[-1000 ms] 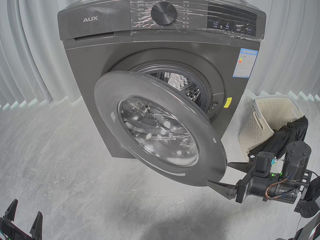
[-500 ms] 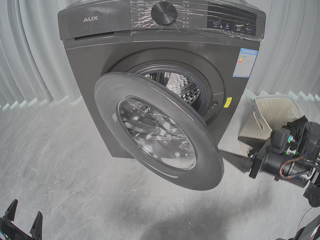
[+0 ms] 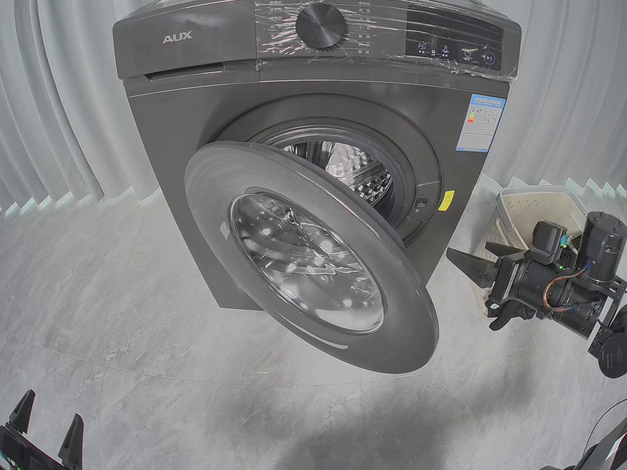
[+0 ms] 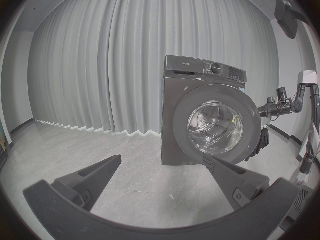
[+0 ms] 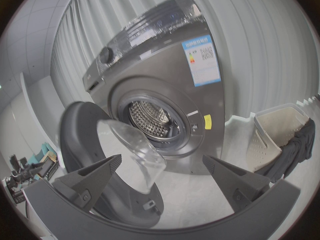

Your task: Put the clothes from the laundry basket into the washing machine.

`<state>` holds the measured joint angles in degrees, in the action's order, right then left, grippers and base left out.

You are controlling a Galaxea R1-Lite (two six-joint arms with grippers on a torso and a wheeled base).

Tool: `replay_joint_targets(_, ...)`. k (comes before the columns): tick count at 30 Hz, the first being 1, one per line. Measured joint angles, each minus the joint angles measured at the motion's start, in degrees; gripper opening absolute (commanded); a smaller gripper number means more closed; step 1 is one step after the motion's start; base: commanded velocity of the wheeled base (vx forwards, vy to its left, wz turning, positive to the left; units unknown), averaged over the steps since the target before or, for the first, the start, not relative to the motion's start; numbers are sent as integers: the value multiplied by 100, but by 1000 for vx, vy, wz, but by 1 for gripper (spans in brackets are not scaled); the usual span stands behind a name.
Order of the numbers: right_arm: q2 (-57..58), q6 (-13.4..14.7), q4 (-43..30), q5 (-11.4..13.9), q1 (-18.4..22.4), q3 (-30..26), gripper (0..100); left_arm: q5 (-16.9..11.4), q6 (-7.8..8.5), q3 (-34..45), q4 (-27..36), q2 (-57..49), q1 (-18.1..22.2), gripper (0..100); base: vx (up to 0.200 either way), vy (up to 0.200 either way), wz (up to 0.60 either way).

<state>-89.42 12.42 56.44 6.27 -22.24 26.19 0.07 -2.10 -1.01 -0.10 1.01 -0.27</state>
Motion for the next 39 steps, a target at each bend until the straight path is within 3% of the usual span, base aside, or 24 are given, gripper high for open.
replay_joint_targets(12,-984,-339,1040,-343,-351,-599,100,-10,161,0,0,0,9,100,0,0,0)
replay_joint_targets(25,-1593,-350,1929,-382,-1376,-979,100,-12,167,0,2,0,6,100,0,0,0)
replay_joint_targets(31,-1791,-304,1957,-708,-1158,-719,100,-12,167,0,2,0,11,100,0,0,0)
replay_joint_targets(39,-2350,-288,1950,-913,-839,-63,100,-10,167,0,2,0,6,100,0,0,0)
